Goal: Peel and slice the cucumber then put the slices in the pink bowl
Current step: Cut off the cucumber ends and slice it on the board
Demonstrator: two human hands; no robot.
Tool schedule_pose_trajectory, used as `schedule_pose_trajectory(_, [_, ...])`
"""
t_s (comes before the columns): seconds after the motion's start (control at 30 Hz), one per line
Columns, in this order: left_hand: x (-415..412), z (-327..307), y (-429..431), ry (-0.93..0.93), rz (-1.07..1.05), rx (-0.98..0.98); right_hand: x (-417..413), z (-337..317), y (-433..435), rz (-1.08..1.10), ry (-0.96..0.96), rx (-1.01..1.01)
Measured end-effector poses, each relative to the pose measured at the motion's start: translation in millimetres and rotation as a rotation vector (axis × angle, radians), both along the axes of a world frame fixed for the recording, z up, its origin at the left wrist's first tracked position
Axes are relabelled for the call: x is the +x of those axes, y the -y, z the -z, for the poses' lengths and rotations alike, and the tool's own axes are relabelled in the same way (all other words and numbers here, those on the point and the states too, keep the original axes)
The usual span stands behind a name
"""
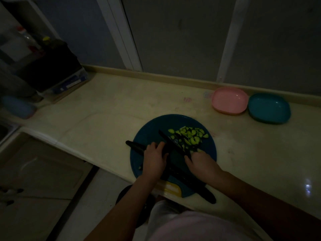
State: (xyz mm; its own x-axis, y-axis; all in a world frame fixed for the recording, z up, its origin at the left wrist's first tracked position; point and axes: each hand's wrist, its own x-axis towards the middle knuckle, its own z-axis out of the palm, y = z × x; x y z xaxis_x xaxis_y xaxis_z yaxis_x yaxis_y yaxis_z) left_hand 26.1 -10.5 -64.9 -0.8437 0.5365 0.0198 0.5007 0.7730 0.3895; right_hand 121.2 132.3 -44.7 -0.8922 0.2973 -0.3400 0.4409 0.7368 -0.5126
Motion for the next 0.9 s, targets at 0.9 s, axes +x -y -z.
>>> schedule_pose_trajectory(0.9, [-4.7,-2.1,1.8,0.008,0.021,0.005,-12.3,2.5,9.2,-0.05,0.007,0.026])
